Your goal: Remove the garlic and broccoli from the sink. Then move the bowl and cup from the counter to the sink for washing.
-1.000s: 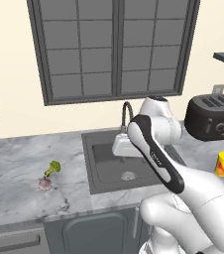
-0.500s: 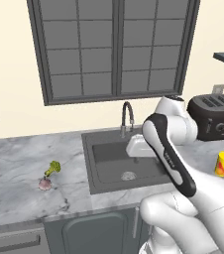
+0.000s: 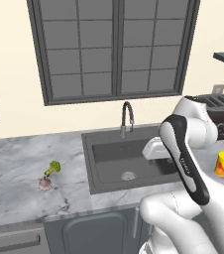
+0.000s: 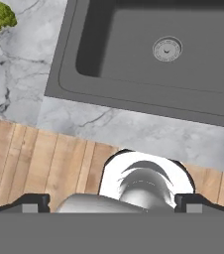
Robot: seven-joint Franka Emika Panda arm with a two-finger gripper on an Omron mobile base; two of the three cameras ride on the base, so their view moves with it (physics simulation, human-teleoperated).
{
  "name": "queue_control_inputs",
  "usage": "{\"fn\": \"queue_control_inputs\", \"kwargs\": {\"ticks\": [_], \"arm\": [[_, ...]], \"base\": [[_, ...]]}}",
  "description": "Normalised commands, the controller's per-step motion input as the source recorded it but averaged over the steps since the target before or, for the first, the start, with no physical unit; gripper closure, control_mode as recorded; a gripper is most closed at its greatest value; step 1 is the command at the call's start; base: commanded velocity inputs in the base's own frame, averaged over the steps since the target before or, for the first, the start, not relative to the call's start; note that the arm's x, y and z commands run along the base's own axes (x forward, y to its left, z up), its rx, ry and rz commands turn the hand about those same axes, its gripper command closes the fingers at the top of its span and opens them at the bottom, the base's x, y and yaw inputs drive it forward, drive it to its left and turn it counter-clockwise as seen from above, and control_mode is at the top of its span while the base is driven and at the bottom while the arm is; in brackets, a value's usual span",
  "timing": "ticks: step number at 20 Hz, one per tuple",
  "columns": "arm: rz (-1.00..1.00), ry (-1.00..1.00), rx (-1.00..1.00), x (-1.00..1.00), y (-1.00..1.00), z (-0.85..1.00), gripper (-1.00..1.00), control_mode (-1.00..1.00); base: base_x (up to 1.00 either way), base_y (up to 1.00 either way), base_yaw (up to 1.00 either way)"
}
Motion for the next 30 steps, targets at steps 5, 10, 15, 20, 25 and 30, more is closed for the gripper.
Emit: {"fn": "queue_control_inputs", "kwargs": {"ticks": [5,10,15,20,25,30], "arm": [[0.01,-0.01,0.02,-0.09,-0.36,0.09,-1.0,-1.0],[0.0,0.0,0.0,-0.09,-0.33,0.12,-1.0,-1.0],[0.0,0.0,0.0,-0.09,-0.37,0.09,-1.0,-1.0],[0.0,0.0,0.0,-0.03,-0.34,0.07,-1.0,-1.0],[-0.02,0.0,0.0,-0.03,-0.31,0.05,-1.0,-1.0],[0.0,0.0,-0.02,-0.02,-0.31,0.05,-1.0,-1.0]], "base": [[0.0,0.0,0.0],[0.0,0.0,0.0],[0.0,0.0,0.0],[0.0,0.0,0.0],[0.0,0.0,0.0],[0.0,0.0,0.0]]}}
